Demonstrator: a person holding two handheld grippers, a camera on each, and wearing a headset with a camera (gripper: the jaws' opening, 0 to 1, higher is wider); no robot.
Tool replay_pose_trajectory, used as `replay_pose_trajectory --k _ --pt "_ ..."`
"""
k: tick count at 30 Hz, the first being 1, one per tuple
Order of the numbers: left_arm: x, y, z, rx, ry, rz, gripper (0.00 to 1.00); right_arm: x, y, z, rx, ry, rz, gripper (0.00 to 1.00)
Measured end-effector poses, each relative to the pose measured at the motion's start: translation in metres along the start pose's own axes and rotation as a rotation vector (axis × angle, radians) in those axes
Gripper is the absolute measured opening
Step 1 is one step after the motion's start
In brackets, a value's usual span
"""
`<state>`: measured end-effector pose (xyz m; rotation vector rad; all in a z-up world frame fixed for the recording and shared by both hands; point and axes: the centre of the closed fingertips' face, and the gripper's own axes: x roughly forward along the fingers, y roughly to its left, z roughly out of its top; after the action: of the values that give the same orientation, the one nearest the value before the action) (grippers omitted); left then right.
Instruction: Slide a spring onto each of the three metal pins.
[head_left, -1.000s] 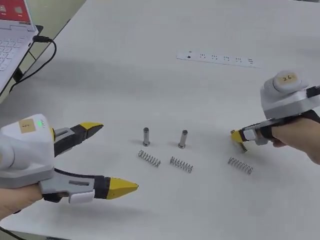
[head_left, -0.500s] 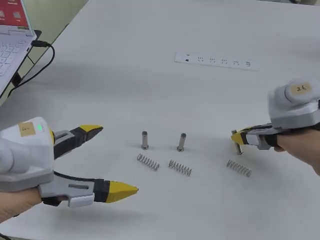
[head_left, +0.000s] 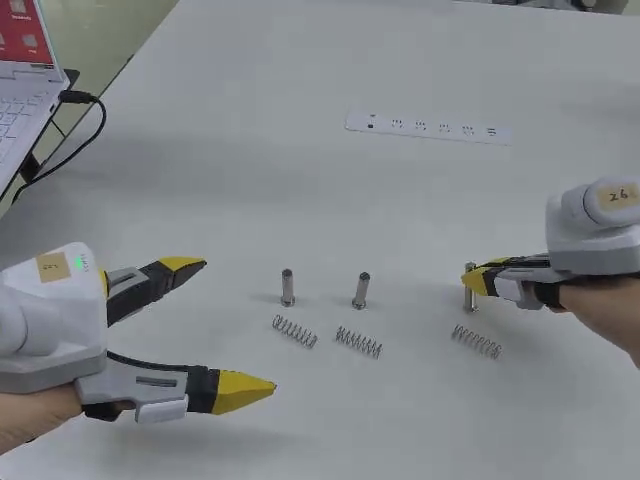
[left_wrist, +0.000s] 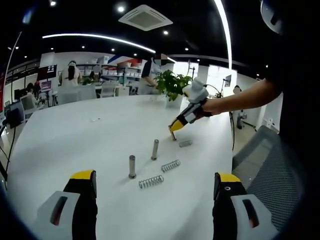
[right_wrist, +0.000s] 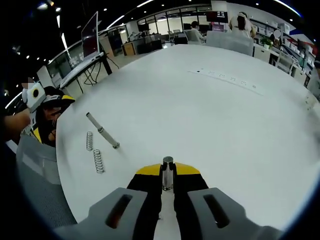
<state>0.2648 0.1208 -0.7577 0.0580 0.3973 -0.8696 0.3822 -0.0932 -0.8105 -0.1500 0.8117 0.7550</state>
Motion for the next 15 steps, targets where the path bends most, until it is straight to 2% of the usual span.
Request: replay_pose_trajectory --k 7,15 --pt "0.001 -0.0008 0.0009 0.005 0.0 -0.005 0.95 -0.0035 -0.001 0.0034 -0.028 -0.028 -0.007 0.05" --pt "0.0006 -0.0001 0.0 0.003 0.0 -0.002 0.95 -0.0076 0.0017 -0.0009 -0.067 -0.05 -0.01 0.06"
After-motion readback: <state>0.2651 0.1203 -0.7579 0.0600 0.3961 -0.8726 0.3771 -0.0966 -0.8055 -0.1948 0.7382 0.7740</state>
